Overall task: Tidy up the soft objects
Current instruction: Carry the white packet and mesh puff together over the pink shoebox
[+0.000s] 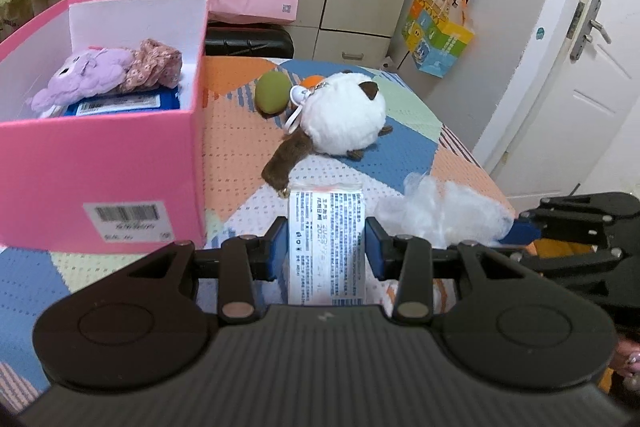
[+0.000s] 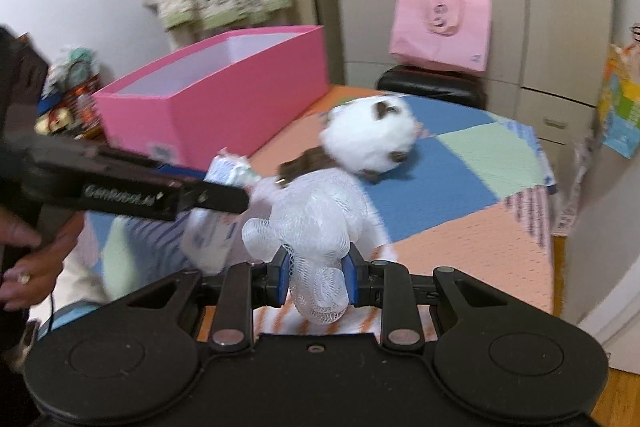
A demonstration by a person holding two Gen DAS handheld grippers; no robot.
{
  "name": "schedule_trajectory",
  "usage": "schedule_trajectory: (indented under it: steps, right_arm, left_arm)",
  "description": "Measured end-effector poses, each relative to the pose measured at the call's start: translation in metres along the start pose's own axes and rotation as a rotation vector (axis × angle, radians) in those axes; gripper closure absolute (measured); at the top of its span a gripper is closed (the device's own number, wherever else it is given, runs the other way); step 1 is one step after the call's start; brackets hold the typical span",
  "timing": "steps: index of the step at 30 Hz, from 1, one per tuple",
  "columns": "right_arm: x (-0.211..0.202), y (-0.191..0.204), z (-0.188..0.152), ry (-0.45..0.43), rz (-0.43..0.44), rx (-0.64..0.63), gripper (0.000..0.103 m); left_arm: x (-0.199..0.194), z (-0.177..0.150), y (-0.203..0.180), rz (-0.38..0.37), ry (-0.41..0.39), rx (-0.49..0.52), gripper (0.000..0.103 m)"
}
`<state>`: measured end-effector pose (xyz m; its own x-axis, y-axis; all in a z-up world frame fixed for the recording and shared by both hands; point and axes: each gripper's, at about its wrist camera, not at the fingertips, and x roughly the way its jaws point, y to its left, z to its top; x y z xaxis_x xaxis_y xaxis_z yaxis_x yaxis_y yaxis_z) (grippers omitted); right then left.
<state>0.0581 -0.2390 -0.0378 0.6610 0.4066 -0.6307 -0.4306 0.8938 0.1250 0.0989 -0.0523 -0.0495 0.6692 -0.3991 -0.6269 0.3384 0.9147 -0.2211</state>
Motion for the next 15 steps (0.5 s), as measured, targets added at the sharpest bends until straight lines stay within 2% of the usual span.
schedule_trajectory:
  steps: [7,15]
  right_arm:
    - [-0.002,0.031,0.009,0.050,0.109,-0.062,0.072]
    - [-0.004,0.066,0.038,0.043,0.196,-0.122,0.072]
  left_arm:
    - [-0.029,-0.004,0.018,-0.045,0.003,-0.014,0.064]
    - [-0.073,0.002,0.031,0.024,-0.082,0.069,0.064]
